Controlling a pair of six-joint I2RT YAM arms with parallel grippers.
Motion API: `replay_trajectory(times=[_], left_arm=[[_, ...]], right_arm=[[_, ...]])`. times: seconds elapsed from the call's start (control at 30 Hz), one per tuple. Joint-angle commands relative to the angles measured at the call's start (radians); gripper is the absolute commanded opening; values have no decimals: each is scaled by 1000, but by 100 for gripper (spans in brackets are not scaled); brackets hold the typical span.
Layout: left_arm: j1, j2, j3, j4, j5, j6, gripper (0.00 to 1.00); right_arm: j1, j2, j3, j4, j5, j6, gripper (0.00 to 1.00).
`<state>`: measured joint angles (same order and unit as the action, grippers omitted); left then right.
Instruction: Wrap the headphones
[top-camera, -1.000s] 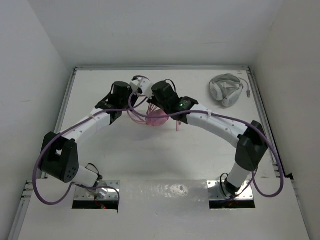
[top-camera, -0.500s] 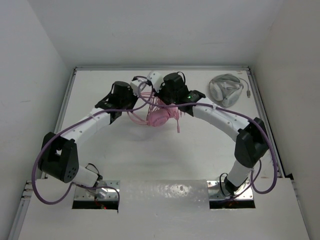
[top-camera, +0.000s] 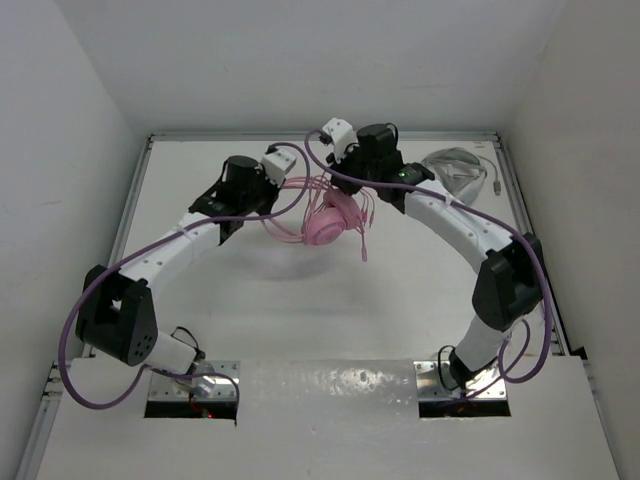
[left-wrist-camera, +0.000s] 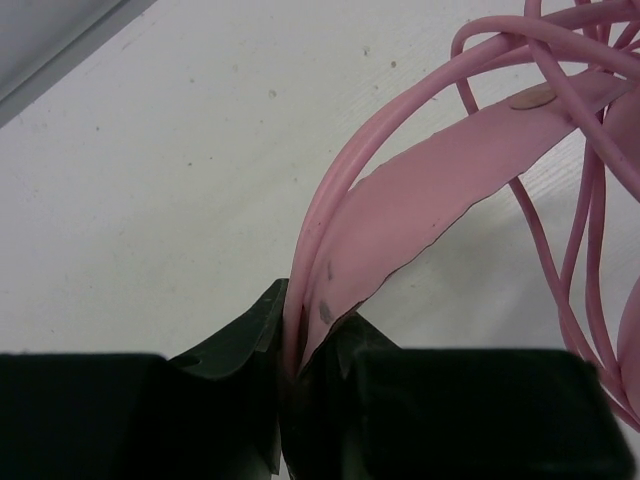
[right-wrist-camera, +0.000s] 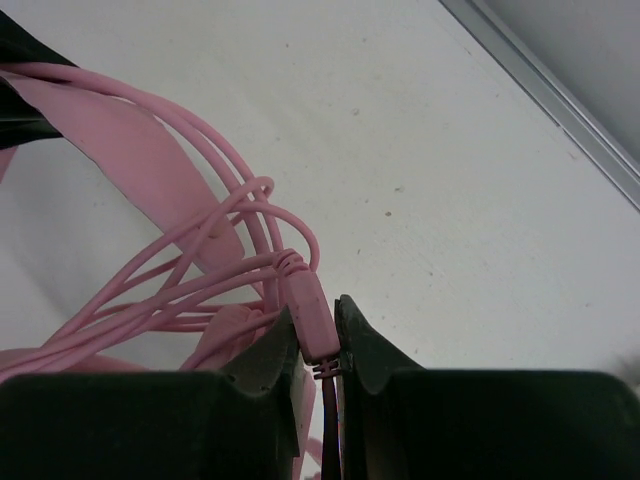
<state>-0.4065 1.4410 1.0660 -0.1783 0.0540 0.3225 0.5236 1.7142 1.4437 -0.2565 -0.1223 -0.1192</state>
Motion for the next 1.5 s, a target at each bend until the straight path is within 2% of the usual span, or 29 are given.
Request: replay_trajectory(times=[0.0, 0.03, 0.07, 0.13, 0.17, 0.2, 0.23, 0.27, 0.37, 0.43, 0.57, 0.67, 0.83, 0.97, 1.2, 1.3, 1.47], left_arm=[[-26, -37, 41, -102, 190, 21, 0], [-28, -37, 45, -107, 202, 20, 0], [-28, -37, 51, -113, 226, 17, 0], [-26, -36, 55, -116, 247, 13, 0], [-28, -37, 61, -119, 262, 13, 0], [-28, -36, 63, -122, 265, 12, 0], [-28, -34, 68, -127, 270, 10, 0], [-26, -34, 71, -133, 276, 6, 0], [-20, -34, 86, -145, 309, -13, 0], [-15, -33, 92, -148, 305, -25, 0], [0, -31, 112, -139, 183, -63, 0], [-2, -25, 135, -142, 101, -40, 0], [-2, 18, 234, -234, 32, 42, 0], [-3, 58, 324, -312, -11, 101, 0], [-6, 79, 345, -314, -2, 102, 0], [-6, 79, 332, -294, 17, 73, 0], [-6, 48, 282, -210, 30, 17, 0]], right_arm=[[-73, 16, 101, 149, 98, 19, 0], [-73, 27, 101, 151, 95, 23, 0], [-73, 42, 101, 161, 93, 30, 7], [-71, 54, 100, 174, 92, 41, 31], [-73, 59, 95, 195, 95, 47, 47], [-73, 62, 93, 204, 101, 49, 47], [-73, 65, 95, 206, 107, 49, 54], [-73, 70, 101, 198, 119, 44, 56], [-73, 78, 107, 148, 119, 26, 58], [-73, 70, 92, 122, 119, 18, 53], [-73, -2, -24, 134, 119, -19, 45], [-73, -57, -98, 160, 107, -23, 44], [-71, -100, -89, 141, -6, 61, 52], [-68, -120, -101, 227, -71, 197, 62], [-68, -120, -94, 345, -47, 479, 59], [-68, -122, -109, 332, -48, 469, 63], [-65, -159, -196, 313, -288, 293, 75]])
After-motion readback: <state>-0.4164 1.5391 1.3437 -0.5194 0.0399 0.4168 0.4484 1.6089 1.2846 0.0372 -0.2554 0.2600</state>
